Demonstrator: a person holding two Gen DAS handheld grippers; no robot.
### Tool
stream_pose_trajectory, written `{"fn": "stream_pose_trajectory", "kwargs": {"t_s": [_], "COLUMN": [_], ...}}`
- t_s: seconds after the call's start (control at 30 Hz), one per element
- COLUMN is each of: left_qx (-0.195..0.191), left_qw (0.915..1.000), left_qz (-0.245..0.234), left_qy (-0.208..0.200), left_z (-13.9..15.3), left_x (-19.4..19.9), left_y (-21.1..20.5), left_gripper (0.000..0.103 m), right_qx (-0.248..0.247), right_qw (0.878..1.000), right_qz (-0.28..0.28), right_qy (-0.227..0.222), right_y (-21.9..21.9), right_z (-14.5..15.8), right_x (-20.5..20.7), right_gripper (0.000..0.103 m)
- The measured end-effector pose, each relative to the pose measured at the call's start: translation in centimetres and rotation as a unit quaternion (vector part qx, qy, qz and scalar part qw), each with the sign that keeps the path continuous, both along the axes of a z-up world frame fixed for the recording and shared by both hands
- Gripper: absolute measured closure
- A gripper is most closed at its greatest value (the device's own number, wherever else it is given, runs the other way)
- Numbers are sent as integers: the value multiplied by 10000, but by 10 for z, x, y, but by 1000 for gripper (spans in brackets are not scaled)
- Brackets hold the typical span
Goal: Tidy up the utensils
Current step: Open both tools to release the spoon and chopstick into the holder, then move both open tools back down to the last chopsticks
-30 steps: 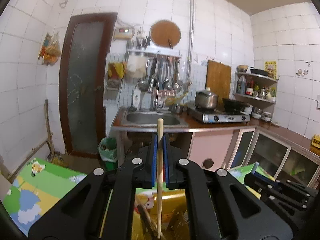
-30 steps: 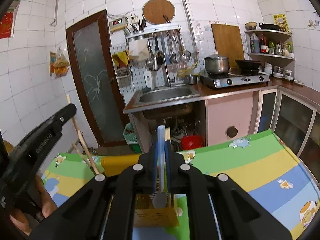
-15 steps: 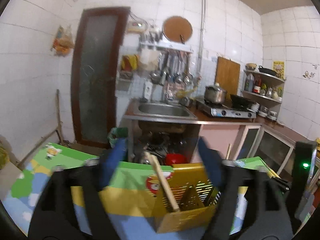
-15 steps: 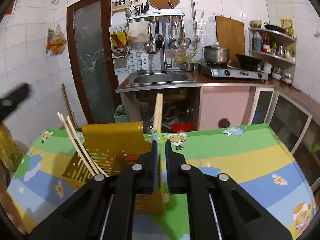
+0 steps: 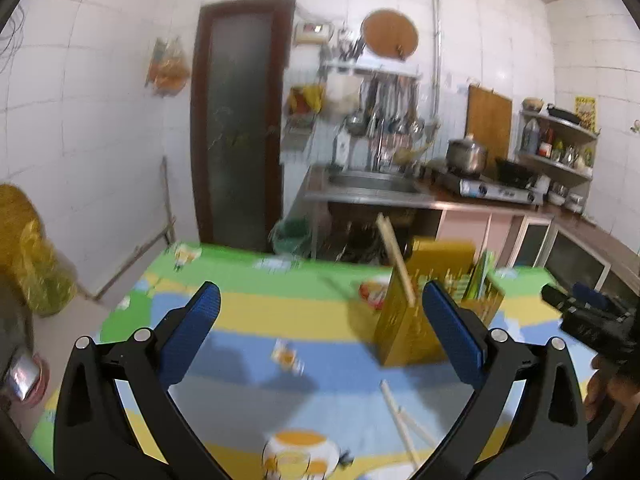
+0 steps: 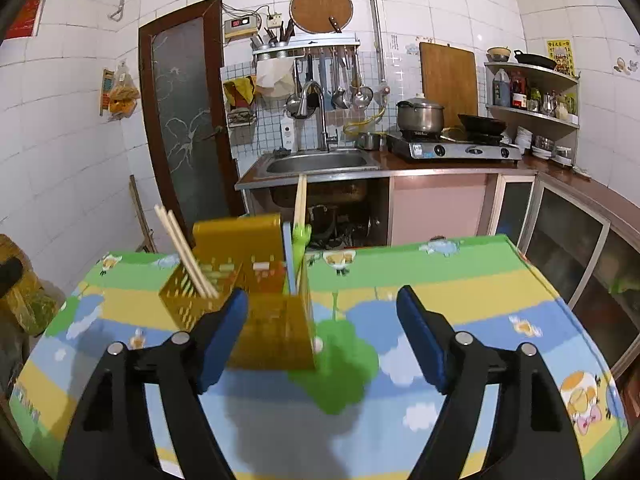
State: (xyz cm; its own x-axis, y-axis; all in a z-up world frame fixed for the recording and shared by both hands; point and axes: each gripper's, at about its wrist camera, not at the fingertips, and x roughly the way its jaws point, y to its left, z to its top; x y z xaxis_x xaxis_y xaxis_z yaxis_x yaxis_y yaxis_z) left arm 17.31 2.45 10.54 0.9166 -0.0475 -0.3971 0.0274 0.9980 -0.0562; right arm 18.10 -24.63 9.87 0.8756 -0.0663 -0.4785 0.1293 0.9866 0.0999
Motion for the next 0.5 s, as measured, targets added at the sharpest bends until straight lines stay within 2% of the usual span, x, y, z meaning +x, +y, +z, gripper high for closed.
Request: {"fn": "stream_pose_trajectory", "kwargs": {"t_s": [0.17, 0.33, 0.5], "left_qx": [-35, 155, 2], "left_qw": [9994, 9977, 9943], "left_qz": [164, 308, 327], "left_qy": [294, 577, 1019], "left_z": [-38, -74, -108], "left_x": [-11, -15, -14], "left_y": [10, 9, 11], "left_gripper": [5, 5, 5], "right_qx": [-36, -40, -45], "right_qw": [9998, 9986, 9961], "right_qz": [70, 139, 292], "right_qy": [202, 511, 828], "right_y": [6, 14, 23], "right_z": [-28, -59, -91], "right_x": [-19, -24, -26], "right_gripper": [25, 25, 25]}}
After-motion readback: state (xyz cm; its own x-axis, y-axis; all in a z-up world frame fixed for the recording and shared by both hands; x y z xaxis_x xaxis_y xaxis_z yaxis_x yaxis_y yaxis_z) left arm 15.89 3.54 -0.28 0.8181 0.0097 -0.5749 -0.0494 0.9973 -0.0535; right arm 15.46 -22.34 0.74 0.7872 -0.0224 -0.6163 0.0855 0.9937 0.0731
